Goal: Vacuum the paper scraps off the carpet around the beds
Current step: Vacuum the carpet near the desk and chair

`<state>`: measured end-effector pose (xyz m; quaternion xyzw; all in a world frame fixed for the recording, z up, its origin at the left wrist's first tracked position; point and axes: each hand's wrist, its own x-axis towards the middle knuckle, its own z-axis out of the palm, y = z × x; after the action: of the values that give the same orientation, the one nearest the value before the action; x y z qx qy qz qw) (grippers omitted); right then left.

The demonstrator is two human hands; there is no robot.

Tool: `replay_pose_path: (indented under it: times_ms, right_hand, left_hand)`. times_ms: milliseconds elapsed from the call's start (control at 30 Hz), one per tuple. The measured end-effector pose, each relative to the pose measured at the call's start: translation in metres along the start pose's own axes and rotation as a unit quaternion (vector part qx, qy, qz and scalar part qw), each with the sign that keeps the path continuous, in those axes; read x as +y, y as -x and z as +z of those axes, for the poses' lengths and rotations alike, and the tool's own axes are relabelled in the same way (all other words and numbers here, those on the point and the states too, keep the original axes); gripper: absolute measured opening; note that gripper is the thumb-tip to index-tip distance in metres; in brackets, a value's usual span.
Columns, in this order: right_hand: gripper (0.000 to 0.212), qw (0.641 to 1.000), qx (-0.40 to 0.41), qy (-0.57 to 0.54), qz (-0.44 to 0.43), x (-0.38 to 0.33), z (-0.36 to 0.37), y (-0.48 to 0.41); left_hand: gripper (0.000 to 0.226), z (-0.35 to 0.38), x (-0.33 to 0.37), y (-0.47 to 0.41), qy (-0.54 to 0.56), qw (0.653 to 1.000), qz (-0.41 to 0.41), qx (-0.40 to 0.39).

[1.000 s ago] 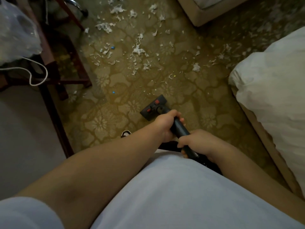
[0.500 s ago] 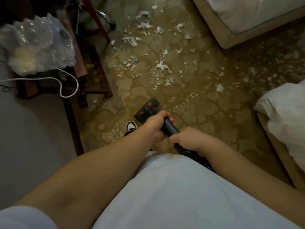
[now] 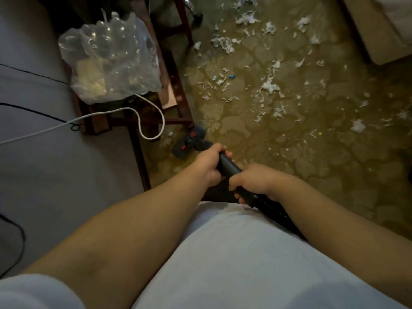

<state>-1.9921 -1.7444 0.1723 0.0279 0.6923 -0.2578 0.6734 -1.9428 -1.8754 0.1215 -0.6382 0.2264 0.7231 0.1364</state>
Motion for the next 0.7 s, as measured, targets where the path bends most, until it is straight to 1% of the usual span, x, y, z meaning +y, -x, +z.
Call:
replay_pose_path:
  times_ms: [100,200,367,600,700]
  right_hand:
    - [0.022,1.0,-0.014,0.015,-0.001,-0.025,0.017,-0.01]
    - [0.02,0.999,-0.02,0.046,0.001,-0.038,0.03,-0.015]
    - [0.036,0.996,-0.01,0.088,0.002,-0.033,0.048,-0.017]
    - [0.047,0.989,-0.023,0.146,-0.004,-0.029,0.055,-0.01]
    - [0.037,0.99,-0.031,0.134,0.0,-0.028,0.056,-0.007]
  left_hand:
    - [0.009,-0.025,0.018,-0.007,0.016,1.0,-0.009,0.004]
    - [0.015,-0.045,0.022,-0.009,0.041,0.999,-0.011,-0.001]
    - [0.017,-0.062,0.012,-0.003,0.08,0.997,-0.018,-0.01]
    - [0.016,-0.074,0.0,0.009,0.136,0.99,-0.024,-0.012]
    - [0.016,-0.076,-0.001,0.014,0.142,0.99,-0.016,-0.012]
